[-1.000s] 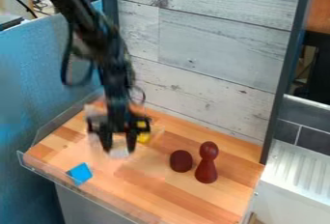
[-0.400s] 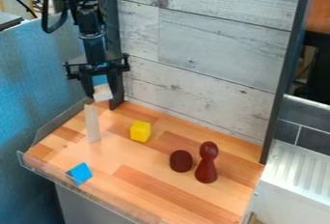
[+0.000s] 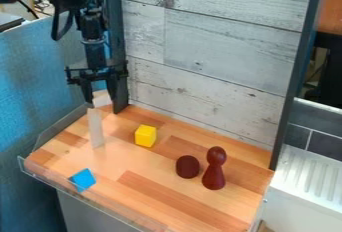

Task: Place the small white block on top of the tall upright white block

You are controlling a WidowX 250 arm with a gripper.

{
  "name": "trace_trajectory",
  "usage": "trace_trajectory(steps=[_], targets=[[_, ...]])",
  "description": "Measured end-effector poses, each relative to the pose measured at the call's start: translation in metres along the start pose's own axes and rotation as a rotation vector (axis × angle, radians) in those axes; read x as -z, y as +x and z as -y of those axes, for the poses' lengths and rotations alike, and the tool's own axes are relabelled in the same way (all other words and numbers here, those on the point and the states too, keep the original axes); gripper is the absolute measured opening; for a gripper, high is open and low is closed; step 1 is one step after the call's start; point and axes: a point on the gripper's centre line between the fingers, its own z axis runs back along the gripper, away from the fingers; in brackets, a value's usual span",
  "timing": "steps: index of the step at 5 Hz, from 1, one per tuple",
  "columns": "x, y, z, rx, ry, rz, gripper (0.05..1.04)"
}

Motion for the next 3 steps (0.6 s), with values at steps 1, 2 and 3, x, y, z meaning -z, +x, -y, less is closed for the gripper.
trace_trajectory(steps=[1, 2, 3], targets=[[0.01, 0.004, -0.003, -0.012, 0.029, -0.008, 0.547], [0.015, 0.006, -0.01, -0.021, 0.039, -0.008, 0.547], [0.015, 0.008, -0.015, -0.033, 0.042, -0.003, 0.547]])
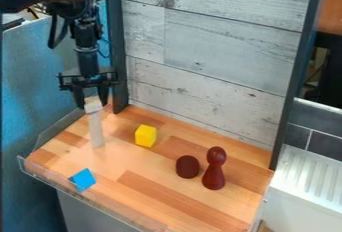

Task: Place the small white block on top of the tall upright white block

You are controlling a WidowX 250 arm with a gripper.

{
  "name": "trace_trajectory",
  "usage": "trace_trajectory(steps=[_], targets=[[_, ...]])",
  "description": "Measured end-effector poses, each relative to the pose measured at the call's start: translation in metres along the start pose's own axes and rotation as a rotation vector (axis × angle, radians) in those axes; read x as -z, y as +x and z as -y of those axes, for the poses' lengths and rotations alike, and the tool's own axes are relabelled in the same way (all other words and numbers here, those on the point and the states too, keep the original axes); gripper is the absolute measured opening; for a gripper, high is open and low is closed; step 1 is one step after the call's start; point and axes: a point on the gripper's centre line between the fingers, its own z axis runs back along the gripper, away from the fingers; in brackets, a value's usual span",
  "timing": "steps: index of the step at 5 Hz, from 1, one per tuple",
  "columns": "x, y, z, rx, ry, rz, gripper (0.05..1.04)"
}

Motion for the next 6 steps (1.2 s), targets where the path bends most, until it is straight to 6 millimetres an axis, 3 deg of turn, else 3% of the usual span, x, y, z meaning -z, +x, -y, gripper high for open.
trace_trajectory(steps=[6], targets=[[0.0073, -0.0003, -0.0022, 0.001, 0.024, 0.003, 0.547]])
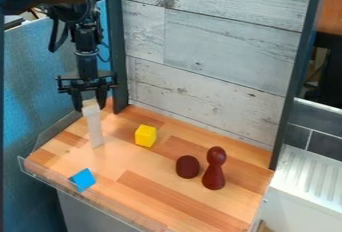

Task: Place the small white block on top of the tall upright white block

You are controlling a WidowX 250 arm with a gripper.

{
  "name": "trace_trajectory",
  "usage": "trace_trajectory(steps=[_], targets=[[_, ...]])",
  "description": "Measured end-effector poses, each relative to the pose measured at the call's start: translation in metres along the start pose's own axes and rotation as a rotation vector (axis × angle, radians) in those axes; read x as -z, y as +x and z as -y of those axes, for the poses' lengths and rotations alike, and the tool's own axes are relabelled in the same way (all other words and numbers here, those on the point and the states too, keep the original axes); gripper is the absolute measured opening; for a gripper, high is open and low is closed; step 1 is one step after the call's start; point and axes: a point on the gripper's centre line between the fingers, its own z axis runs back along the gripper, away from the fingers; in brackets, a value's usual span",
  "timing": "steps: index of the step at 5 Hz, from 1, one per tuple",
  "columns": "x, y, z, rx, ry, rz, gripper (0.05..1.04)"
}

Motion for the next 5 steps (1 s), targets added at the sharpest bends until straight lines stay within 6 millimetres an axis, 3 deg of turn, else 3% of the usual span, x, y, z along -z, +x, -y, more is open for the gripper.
trace_trajectory(steps=[1, 2, 3, 4, 5], targets=[[0.0, 0.0, 0.0, -0.004, 0.0, -0.003, 0.618], [0.003, -0.002, 0.0, -0.002, 0.006, -0.006, 0.917], [0.006, -0.003, -0.001, 0.004, 0.009, -0.001, 1.007], [0.005, -0.005, 0.0, 0.022, -0.007, 0.006, 1.002], [-0.035, -0.001, 0.003, 0.04, -0.071, 0.075, 1.001]])
